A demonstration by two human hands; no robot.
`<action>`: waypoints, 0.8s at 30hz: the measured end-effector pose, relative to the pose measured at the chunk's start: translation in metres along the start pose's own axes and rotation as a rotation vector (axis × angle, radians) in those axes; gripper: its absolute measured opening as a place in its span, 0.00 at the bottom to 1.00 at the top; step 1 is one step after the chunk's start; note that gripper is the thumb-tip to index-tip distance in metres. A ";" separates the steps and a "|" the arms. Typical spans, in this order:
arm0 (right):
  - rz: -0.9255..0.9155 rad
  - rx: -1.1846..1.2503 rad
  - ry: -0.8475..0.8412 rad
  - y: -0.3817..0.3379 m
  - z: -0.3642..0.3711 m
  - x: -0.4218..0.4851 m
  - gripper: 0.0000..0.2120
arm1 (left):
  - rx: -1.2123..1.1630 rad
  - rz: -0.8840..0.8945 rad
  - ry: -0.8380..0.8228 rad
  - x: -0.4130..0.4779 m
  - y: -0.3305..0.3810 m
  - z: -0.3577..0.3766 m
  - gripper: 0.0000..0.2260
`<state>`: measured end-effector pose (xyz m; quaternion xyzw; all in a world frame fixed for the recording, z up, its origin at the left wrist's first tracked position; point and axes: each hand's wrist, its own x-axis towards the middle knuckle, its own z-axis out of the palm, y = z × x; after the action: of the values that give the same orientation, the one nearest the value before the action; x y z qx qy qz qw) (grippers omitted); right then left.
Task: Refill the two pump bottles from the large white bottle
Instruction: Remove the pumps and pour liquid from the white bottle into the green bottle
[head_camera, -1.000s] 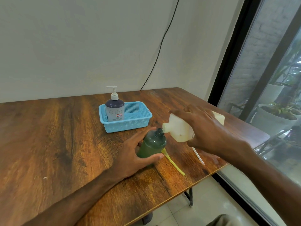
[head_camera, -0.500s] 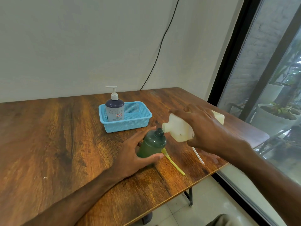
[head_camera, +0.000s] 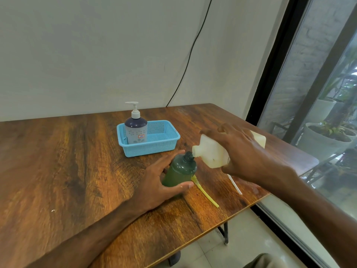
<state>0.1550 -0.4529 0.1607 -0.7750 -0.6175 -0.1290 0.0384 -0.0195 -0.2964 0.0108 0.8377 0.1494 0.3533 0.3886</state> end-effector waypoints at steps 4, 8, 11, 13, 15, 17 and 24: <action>-0.002 0.010 0.007 0.001 0.003 0.000 0.45 | 0.003 -0.006 -0.001 -0.001 0.000 0.000 0.40; -0.004 0.051 0.027 0.004 0.009 -0.001 0.46 | -0.006 -0.010 -0.001 -0.001 0.001 -0.001 0.40; -0.019 0.115 0.039 0.007 0.016 -0.003 0.45 | -0.027 -0.014 0.011 -0.001 0.001 -0.001 0.39; -0.022 0.220 0.028 0.009 0.024 -0.005 0.44 | -0.048 -0.024 0.029 -0.002 0.002 -0.001 0.37; -0.018 0.327 -0.003 0.009 0.033 -0.005 0.44 | -0.067 -0.036 0.052 -0.002 0.004 -0.002 0.34; 0.015 0.419 0.017 0.010 0.043 -0.002 0.42 | -0.076 -0.041 0.071 -0.002 0.004 -0.001 0.32; 0.331 0.630 0.224 0.017 0.073 0.037 0.44 | -0.066 -0.051 0.103 -0.004 0.007 0.000 0.30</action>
<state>0.1907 -0.4056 0.1009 -0.7956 -0.4850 -0.0088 0.3629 -0.0224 -0.3026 0.0142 0.8011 0.1788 0.3907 0.4166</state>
